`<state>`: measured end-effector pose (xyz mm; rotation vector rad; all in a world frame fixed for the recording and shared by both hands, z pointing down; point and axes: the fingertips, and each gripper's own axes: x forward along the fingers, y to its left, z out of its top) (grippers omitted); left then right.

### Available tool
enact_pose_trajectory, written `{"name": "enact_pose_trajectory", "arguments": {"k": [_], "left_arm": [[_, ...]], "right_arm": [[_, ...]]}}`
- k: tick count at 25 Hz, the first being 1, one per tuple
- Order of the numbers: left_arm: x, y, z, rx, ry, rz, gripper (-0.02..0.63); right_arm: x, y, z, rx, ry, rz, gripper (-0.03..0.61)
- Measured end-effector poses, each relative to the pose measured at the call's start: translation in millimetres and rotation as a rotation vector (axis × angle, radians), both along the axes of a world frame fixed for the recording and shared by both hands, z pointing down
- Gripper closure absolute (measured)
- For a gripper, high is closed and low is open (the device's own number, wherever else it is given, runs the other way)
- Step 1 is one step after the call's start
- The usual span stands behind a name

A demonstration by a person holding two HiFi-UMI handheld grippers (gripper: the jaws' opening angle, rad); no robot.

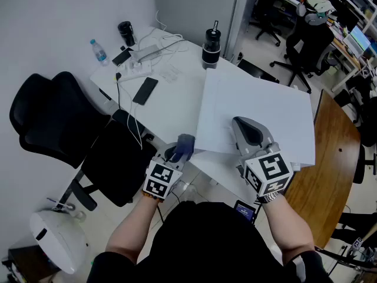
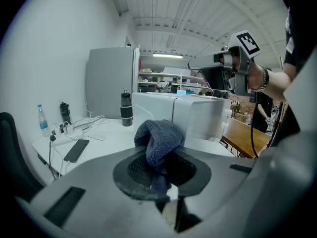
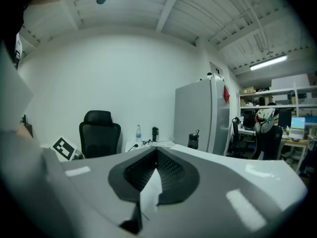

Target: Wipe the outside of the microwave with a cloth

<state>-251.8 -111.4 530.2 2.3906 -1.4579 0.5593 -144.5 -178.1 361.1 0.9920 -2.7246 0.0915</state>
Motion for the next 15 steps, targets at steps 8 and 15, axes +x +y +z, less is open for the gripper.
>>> {"name": "enact_pose_trajectory", "arguments": {"k": [8, 15], "left_arm": [[-5, -40, 5, -0.003, 0.004, 0.04, 0.558], [-10, -77, 9, -0.015, 0.023, 0.062, 0.558]], "right_arm": [[-3, -29, 2, 0.006, 0.001, 0.042, 0.577], [4, -50, 5, 0.001, 0.008, 0.095, 0.577]]}}
